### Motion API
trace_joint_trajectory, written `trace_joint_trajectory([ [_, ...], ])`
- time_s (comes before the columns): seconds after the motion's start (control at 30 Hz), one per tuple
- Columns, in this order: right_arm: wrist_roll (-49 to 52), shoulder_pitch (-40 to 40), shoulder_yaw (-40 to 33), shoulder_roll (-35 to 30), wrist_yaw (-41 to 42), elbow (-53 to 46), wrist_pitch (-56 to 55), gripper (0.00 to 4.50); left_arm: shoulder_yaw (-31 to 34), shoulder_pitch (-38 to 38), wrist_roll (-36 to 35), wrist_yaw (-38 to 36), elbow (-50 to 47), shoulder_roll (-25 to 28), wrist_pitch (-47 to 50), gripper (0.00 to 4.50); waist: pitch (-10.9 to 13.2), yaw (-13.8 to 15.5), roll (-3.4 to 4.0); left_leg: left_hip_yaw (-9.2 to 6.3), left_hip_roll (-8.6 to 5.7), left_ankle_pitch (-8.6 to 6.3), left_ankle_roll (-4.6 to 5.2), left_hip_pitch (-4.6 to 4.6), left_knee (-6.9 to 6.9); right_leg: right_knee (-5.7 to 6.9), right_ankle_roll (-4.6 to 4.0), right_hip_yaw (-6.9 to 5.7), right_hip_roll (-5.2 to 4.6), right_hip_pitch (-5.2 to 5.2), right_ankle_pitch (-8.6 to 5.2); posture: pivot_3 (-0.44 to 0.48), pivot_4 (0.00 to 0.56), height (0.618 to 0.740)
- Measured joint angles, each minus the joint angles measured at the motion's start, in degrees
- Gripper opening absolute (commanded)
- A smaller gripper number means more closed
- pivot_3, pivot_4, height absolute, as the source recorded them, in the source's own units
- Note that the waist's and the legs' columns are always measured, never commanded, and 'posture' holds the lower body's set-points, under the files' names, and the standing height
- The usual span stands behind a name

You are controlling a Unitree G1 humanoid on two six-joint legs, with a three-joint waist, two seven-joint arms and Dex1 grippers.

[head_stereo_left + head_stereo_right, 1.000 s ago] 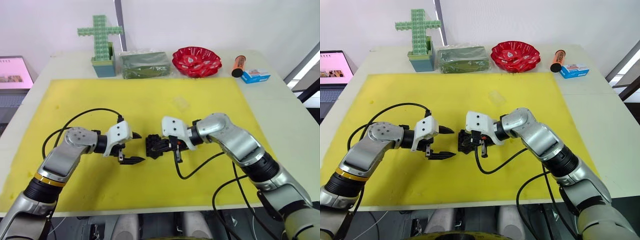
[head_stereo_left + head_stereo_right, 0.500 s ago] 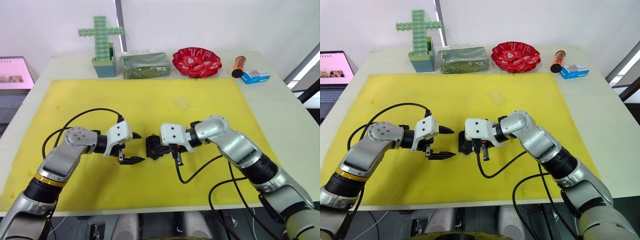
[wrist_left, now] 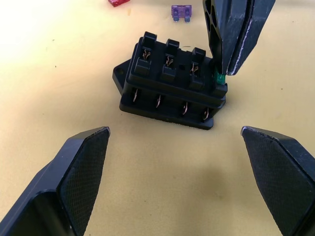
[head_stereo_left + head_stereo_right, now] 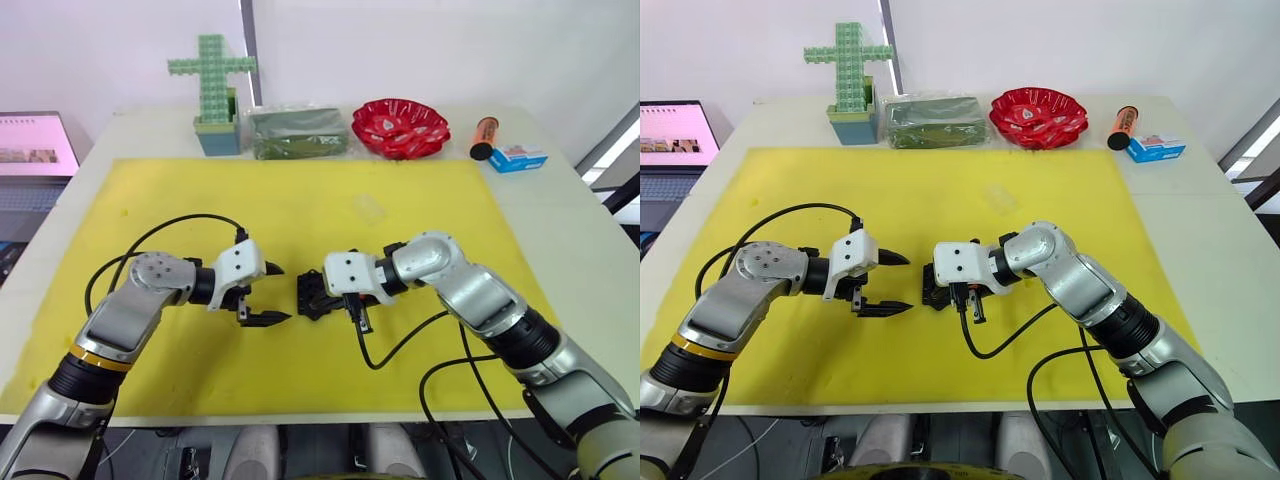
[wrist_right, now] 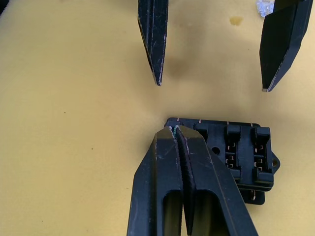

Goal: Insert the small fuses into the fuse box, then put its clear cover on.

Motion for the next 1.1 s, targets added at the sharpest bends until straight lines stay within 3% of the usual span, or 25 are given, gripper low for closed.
trace_joint_trajectory([
  [0.3, 3.51, 0.37, -3.95, 1.93, 0.92, 1.14, 2.44, 0.06, 0.67, -0.12, -1.35, -0.34, -0.1, 0.02, 0.2, 4.5, 0.03, -0.06, 0.02, 0.0, 0.0, 0.0, 0.0, -0.07, -0.03, 0.01, 0.03, 0.0, 0.0, -0.1, 0.02, 0.0, 0.15, 0.74],
  [0.57, 9.66, 0.25, -11.97, 1.67, 1.78, 0.03, 5.5, 0.06, 5.9, -0.91, -8.06, -1.67, -1.1, 0.14, 1.98, 4.5, 0.11, -0.13, 0.03, 0.0, 0.02, 0.0, 0.0, -0.28, -0.04, 0.02, 0.17, 0.0, 0.01, -0.29, 0.09, 0.0, 0.15, 0.74],
  [0.77, 14.71, 0.68, -19.97, -4.72, 3.46, -3.64, 6.62, 0.06, 14.49, 0.22, -14.8, -3.98, -5.25, 7.99, 6.94, 4.5, 0.14, -0.21, 0.04, 0.01, 0.04, 0.0, 0.0, -0.48, -0.05, 0.0, 0.17, -0.01, 0.02, -0.5, 0.1, 0.0, 0.15, 0.74],
  [0.9, 16.71, 3.7, -25.52, -12.49, 5.01, -3.76, 7.71, 0.96, 21.05, 5.53, -16.02, -6.34, -5.15, 16.34, 9.12, 4.5, 0.17, -0.22, 0.07, 0.06, 0.06, 0.0, 0.0, -0.63, -0.06, -0.04, 0.15, -0.01, 0.02, -0.68, 0.09, 0.0, 0.15, 0.74],
  [1.0, 17.98, 6.69, -30.46, -18.76, 6.19, -2.81, 9.09, 2.04, 27.83, 9.8, -16.26, -8.67, -2.32, 21.43, 9.15, 4.5, 0.2, -0.13, 0.13, 0.1, 0.08, 0.0, 0.0, -0.66, -0.07, -0.09, -0.01, -0.01, 0.01, -0.74, 0.0, 0.0, 0.15, 0.74],
  [1.1, 18.7, 10.6, -34.23, -22.76, 7.2, -0.29, 8.98, 3.06, 32.04, 13.89, -16.13, -10.44, 0.13, 23.32, 8.21, 4.5, 0.2, -0.13, 0.14, 0.19, 0.17, 0.0, -0.01, -0.67, -0.12, -0.32, -0.03, -0.02, 0.02, -0.72, -0.01, 0.0, 0.15, 0.74],
])
